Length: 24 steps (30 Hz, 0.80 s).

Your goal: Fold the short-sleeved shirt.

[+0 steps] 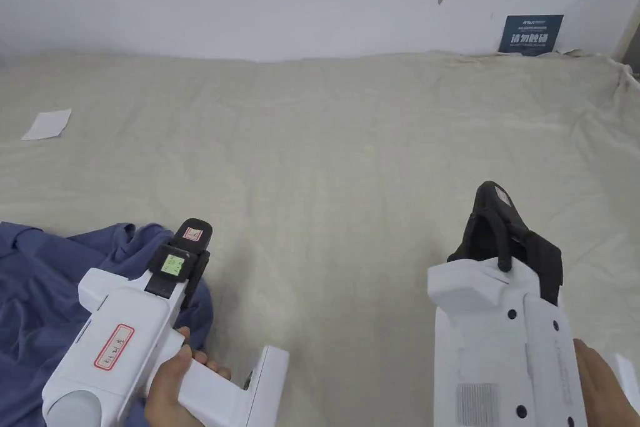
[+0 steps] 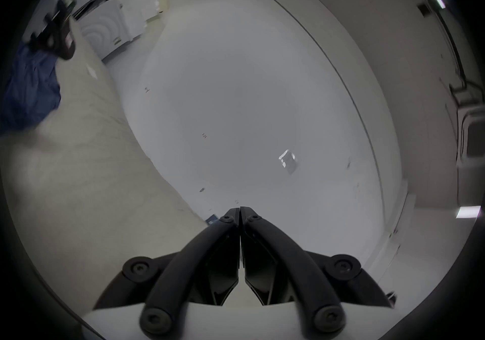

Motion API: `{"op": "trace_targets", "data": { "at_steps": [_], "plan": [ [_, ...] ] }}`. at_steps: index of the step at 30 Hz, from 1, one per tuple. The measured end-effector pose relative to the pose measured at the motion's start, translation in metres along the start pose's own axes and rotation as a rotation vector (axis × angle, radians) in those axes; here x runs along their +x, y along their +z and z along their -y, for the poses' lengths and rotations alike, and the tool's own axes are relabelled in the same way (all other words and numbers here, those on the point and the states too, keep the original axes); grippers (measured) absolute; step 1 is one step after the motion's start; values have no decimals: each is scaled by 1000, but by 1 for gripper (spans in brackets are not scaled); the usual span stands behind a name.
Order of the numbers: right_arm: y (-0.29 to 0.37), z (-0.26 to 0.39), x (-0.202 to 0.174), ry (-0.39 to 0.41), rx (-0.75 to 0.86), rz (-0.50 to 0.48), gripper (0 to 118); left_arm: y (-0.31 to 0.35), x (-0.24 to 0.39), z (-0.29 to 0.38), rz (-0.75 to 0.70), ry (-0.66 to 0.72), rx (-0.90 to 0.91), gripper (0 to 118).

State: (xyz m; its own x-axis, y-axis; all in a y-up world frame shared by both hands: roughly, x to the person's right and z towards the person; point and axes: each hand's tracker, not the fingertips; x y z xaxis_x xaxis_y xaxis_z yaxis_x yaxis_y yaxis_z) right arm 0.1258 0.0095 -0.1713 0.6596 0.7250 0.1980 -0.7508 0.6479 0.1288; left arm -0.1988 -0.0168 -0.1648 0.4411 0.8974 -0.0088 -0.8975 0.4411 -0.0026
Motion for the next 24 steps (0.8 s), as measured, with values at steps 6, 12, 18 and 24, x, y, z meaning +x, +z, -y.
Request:
{"op": "trace_targets", "data": {
  "at_steps": [6, 12, 18, 24],
  "plan": [
    [-14, 10, 39, -566, -178, -124, 0, -3, 49, 37, -105, -809, 30, 0],
    [-20, 32, 51, -835, -264, -194, 0, -7, 49, 69, -172, -1170, 72, 0],
    [-16, 32, 45, -859, -293, -211, 0, -8, 43, 74, -194, -1184, 60, 0],
    [-16, 32, 44, -841, -286, -219, 0, -7, 43, 71, -186, -1178, 60, 0]
  ]
}}
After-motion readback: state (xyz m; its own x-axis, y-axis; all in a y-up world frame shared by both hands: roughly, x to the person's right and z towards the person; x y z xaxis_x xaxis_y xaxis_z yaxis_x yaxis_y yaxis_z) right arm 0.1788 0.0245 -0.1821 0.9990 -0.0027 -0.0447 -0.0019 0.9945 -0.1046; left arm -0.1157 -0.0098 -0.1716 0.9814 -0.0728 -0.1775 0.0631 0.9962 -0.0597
